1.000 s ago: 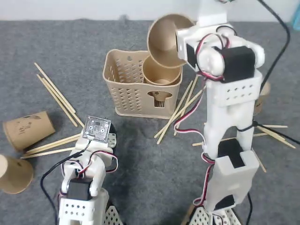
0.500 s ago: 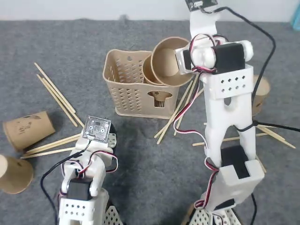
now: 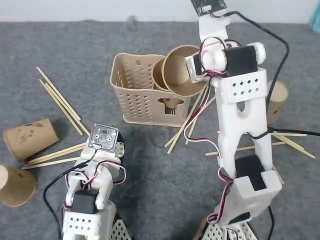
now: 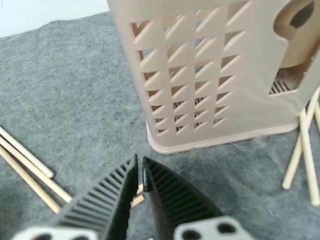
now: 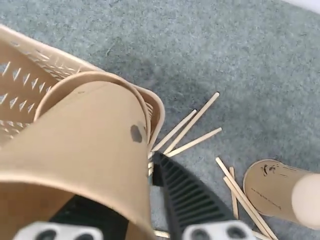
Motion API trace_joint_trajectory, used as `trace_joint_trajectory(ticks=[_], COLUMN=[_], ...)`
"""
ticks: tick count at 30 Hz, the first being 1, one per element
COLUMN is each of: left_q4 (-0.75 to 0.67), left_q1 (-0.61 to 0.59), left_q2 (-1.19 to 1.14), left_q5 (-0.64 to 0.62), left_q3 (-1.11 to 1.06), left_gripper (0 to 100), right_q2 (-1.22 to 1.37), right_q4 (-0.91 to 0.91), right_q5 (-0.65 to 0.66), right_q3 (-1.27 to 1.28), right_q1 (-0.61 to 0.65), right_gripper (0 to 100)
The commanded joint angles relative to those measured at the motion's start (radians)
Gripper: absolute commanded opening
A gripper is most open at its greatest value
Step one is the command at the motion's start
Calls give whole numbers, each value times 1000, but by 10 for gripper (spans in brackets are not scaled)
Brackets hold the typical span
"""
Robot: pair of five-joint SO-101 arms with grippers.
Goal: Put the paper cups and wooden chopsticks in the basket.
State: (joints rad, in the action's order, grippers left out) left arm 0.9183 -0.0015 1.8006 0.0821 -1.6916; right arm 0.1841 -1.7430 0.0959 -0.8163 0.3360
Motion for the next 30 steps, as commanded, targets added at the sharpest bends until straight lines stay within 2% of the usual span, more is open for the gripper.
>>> trace_joint_trajectory(ticks=[1, 3, 12, 16, 23, 25, 30], left_q4=[-3, -3, -3, -3, -3, -3, 0], left_q1=[0, -2, -2, -2, -2, -2, -5], left_q2=[6, 6, 6, 6, 6, 6, 6], left_q5=[12, 12, 12, 12, 12, 12, 12], left_q3=[5, 5, 5, 5, 5, 5, 5], left_gripper=[15, 15, 15, 15, 15, 15, 15], right_q2=[-76, -77, -79, -147, -394, -458, -576], right_q4=[36, 36, -54, -56, -53, -51, -51], right_q5=[9, 9, 11, 14, 20, 32, 172], right_q3=[-6, -37, -276, -265, 51, 164, 413], right_q1=[28, 44, 47, 19, 18, 16, -15], right_gripper=[176, 206, 206, 206, 187, 135, 2])
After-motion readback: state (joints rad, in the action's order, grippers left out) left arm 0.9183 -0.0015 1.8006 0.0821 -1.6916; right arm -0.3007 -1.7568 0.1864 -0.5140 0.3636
